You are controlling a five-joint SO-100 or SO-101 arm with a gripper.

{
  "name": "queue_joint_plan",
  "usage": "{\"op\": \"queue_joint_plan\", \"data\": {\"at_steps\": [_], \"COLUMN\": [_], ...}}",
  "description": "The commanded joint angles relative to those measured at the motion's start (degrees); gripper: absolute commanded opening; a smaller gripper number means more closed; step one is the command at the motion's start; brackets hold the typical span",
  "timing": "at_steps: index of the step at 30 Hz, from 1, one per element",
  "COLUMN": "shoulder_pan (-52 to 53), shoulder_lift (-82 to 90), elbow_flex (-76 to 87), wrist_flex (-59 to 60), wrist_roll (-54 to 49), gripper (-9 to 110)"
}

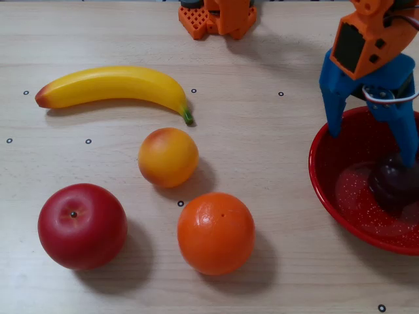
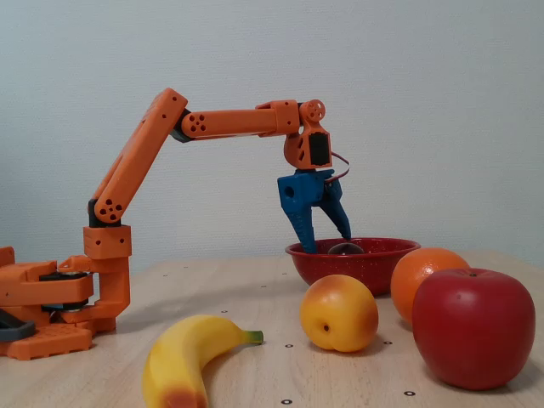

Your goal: Put plum in the red bowl.

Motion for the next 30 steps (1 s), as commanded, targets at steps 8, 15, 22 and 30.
{"op": "queue_joint_plan", "data": {"at_steps": [8,15,22,30], "shoulder_pan": [4.31,5.71,7.38,11.25], "shoulder_lift": [12.92,14.94,17.84,24.08], "elbow_flex": [-5.80,-5.71,-5.71,-2.29], "wrist_flex": [0.79,0.70,1.23,2.20], "wrist_roll": [-0.62,0.09,0.70,0.53], "gripper": [10,0,0,0]}}
